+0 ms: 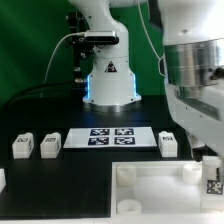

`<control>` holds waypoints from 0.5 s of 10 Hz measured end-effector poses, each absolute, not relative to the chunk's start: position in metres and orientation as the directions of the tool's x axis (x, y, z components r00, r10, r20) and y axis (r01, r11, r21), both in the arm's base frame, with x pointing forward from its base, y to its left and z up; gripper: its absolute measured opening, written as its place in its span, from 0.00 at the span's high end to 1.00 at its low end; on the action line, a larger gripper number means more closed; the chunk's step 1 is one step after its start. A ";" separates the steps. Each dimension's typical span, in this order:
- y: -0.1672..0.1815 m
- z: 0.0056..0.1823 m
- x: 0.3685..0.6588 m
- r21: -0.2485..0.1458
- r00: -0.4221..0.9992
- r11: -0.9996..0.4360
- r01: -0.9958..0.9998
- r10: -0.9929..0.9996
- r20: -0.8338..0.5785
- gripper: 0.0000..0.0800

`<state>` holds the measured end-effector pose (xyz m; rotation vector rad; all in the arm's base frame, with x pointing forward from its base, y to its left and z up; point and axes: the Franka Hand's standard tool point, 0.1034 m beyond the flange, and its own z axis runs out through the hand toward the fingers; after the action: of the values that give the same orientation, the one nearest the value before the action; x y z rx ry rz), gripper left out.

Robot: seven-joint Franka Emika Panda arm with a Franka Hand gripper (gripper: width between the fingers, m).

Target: Assemble one leg

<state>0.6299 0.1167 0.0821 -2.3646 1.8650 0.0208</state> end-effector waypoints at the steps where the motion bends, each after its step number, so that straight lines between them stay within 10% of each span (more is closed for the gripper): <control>1: 0.114 0.081 0.630 -0.101 0.322 -0.314 -0.944 -0.943 -0.081 0.19; 5: 0.114 0.079 0.628 -0.090 0.748 -0.745 -0.661 -0.664 0.005 0.19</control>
Offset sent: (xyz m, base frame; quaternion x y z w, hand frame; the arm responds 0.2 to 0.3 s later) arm 0.0000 0.0000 0.0000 0.0000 0.0000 -0.1790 0.9838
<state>0.6283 0.1143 0.0790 -2.8596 1.0854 -0.0557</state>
